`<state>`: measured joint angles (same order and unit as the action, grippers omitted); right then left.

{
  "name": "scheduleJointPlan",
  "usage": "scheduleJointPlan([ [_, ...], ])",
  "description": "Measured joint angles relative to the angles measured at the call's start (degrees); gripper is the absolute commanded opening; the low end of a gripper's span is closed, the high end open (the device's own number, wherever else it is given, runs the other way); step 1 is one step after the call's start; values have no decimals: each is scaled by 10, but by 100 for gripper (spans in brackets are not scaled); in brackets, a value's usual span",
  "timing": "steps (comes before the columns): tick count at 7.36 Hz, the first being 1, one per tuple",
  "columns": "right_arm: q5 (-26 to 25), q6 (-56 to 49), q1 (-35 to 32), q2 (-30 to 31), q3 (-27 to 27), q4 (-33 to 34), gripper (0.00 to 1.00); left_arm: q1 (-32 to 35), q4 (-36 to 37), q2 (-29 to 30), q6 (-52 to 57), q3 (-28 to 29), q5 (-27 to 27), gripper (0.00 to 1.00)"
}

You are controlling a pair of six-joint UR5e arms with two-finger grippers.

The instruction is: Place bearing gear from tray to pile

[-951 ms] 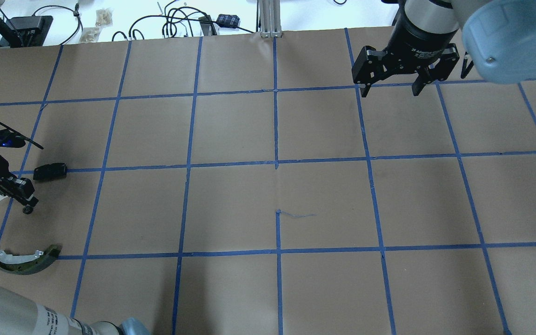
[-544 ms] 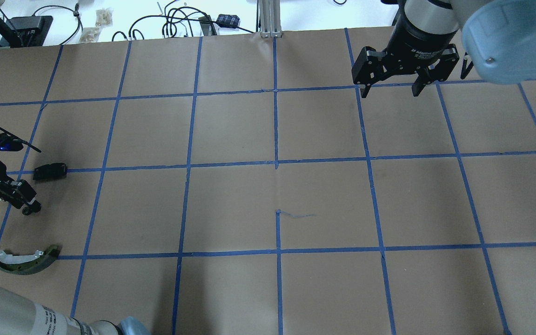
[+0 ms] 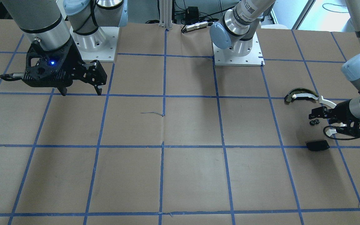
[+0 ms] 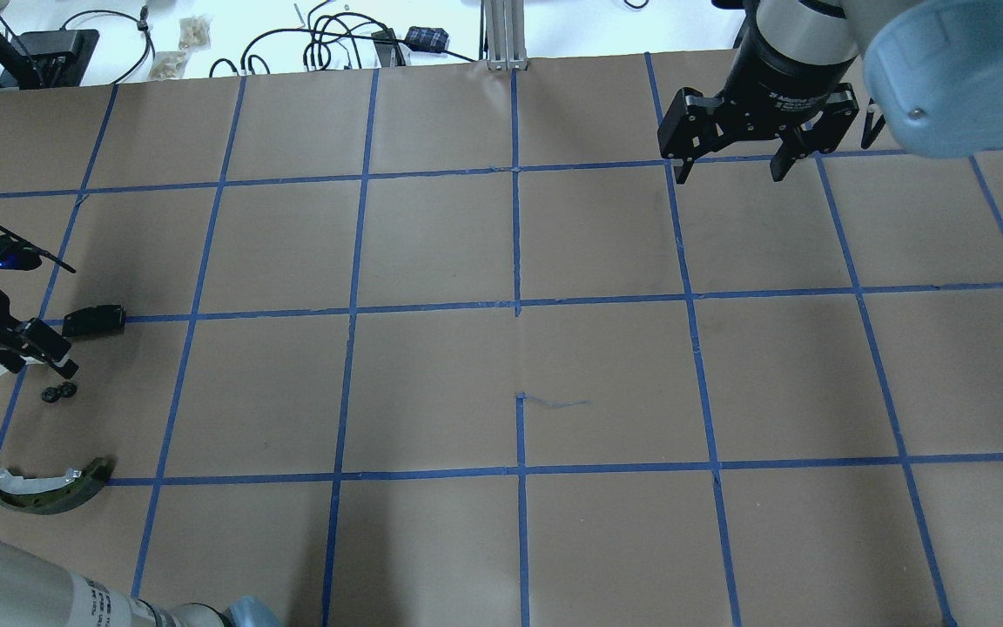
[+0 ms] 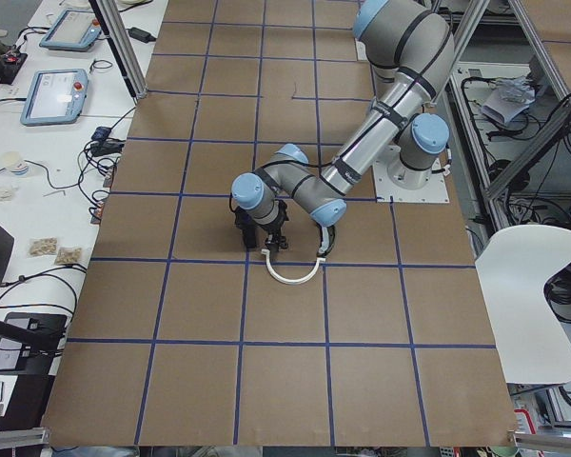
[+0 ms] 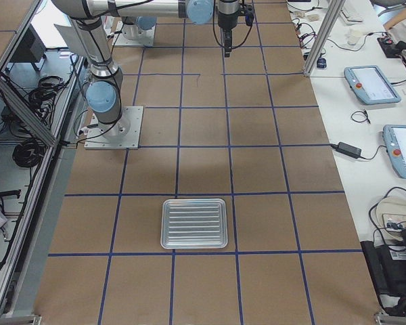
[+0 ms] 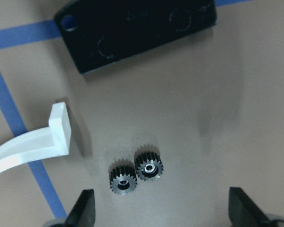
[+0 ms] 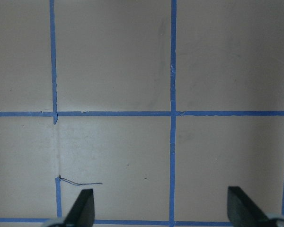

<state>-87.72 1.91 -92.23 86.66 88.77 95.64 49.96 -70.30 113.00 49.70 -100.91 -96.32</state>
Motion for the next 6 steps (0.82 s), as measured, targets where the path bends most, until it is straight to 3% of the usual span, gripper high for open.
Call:
scheduleJointPlan([
  [3, 0, -1, 0, 0, 0, 0, 100, 108, -68, -48, -147, 72, 16, 100],
  [6, 0, -1, 0, 0, 0, 0, 100, 205, -139, -142, -249, 122, 71, 100],
])
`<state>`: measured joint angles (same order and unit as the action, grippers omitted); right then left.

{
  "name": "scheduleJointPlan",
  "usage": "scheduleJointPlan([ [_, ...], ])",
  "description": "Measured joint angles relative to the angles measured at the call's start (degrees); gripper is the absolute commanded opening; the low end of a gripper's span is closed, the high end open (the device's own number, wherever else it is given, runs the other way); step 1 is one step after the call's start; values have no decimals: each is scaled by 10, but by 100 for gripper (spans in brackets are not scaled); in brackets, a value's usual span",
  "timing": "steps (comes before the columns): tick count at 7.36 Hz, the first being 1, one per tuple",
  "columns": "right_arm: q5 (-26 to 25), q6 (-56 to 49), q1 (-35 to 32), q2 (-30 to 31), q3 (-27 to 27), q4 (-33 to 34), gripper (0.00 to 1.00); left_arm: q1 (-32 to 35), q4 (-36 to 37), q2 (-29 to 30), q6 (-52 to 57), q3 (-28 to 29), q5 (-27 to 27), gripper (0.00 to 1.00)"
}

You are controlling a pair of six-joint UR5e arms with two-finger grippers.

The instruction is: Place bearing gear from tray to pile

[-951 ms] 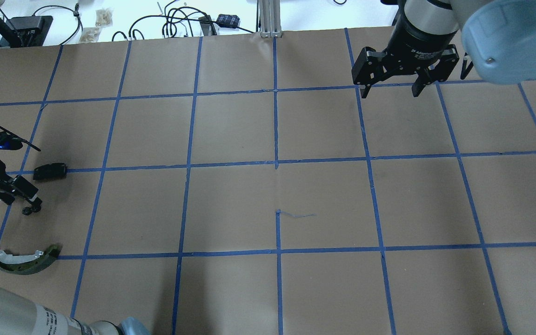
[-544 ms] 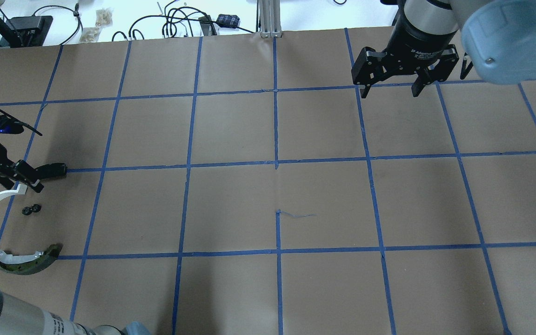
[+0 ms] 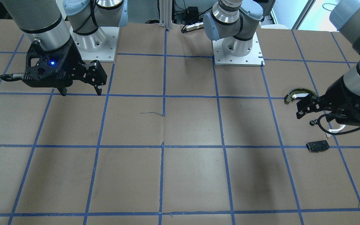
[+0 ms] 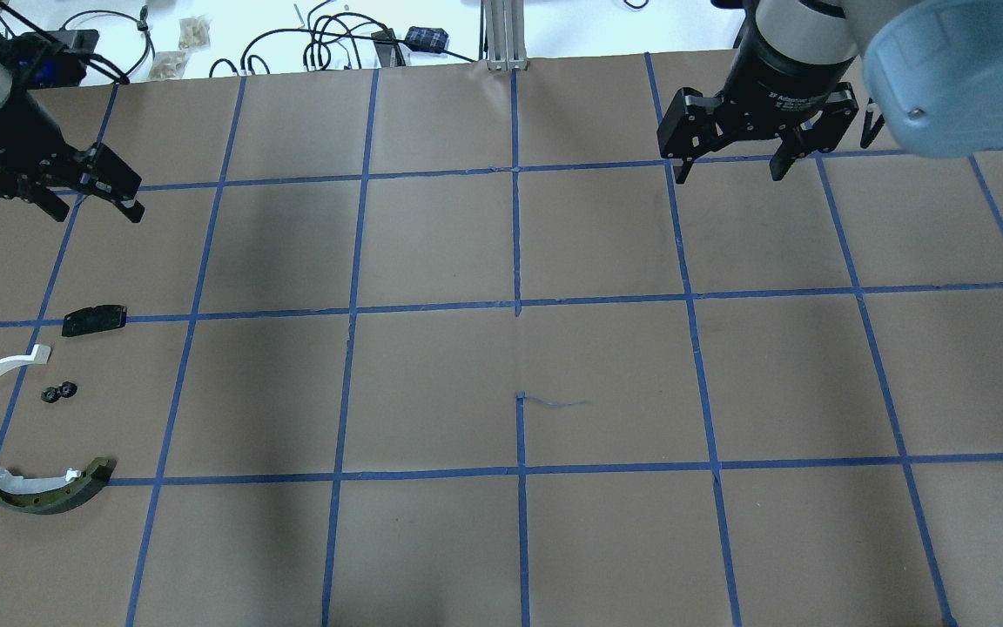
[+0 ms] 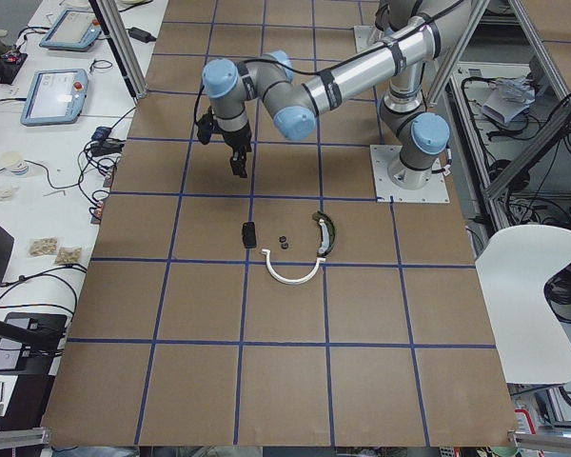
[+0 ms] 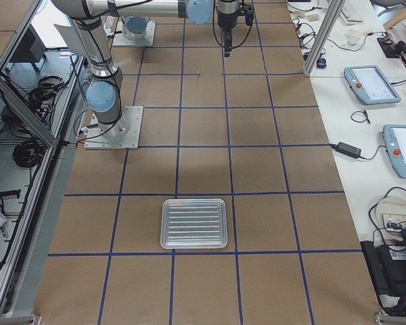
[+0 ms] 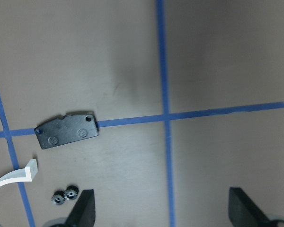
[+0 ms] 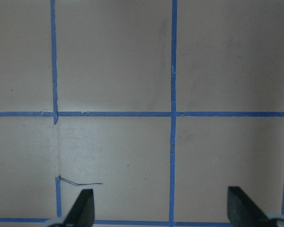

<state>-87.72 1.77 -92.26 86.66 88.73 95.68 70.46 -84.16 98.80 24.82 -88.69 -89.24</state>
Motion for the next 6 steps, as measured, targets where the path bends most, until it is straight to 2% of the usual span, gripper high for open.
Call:
scheduleJointPlan([
  [2, 0, 0, 0, 0, 0, -1, 100, 57, -36, -45, -45, 0, 10, 100],
  [6, 0, 0, 0, 0, 0, -1, 100, 145, -50, -57, -168, -6, 6, 100],
])
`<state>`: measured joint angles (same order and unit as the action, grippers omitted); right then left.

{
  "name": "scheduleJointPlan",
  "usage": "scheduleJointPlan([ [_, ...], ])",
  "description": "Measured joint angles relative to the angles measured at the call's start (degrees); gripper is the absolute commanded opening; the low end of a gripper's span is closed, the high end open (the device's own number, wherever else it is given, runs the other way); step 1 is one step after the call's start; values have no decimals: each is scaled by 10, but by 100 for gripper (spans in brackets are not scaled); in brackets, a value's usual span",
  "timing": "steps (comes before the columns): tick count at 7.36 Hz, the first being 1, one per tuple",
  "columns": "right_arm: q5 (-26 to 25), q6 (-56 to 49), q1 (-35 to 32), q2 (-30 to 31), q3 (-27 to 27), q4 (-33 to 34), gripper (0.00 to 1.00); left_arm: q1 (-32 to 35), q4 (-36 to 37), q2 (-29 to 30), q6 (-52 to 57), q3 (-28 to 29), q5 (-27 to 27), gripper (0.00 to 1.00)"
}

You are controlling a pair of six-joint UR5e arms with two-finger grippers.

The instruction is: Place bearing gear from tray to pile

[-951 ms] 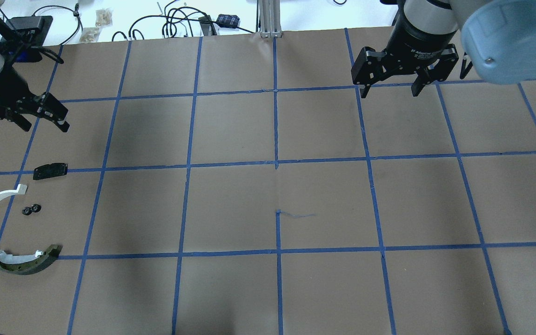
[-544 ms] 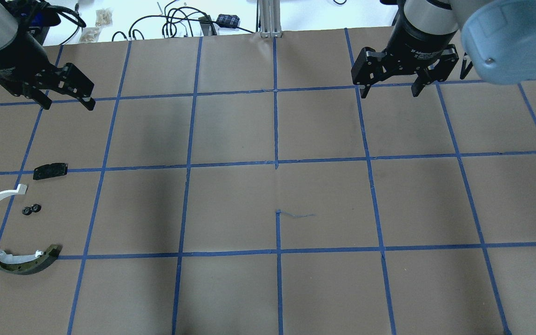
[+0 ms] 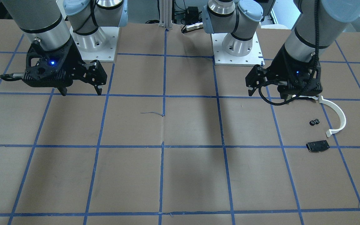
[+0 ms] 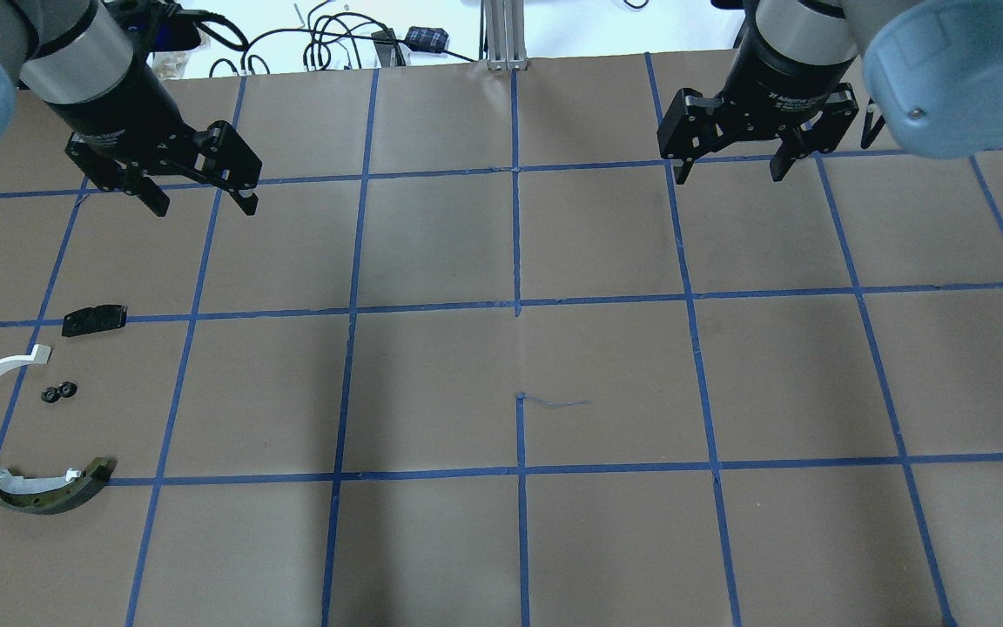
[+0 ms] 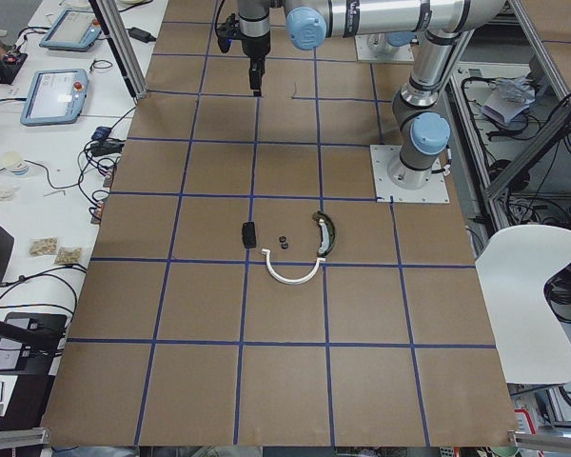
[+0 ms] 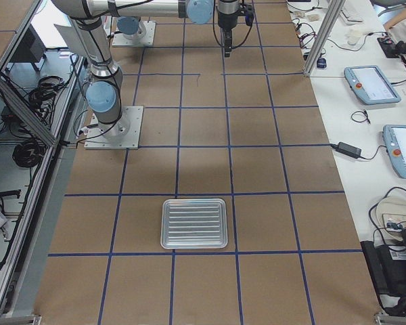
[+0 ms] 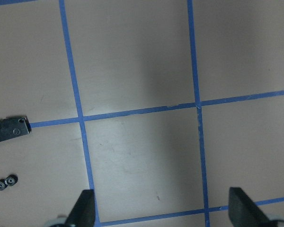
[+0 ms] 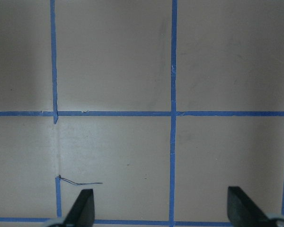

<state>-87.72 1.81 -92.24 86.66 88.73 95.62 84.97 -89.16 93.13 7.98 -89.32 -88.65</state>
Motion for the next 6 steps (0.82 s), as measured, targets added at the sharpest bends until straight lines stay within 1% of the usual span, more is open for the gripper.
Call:
scheduleJointPlan([
  [2, 0, 0, 0, 0, -1, 0, 100, 26, 4, 2, -41, -4, -5, 100],
  [6, 0, 1, 0, 0, 0, 1, 100, 32, 3, -5, -49, -5, -28, 100],
])
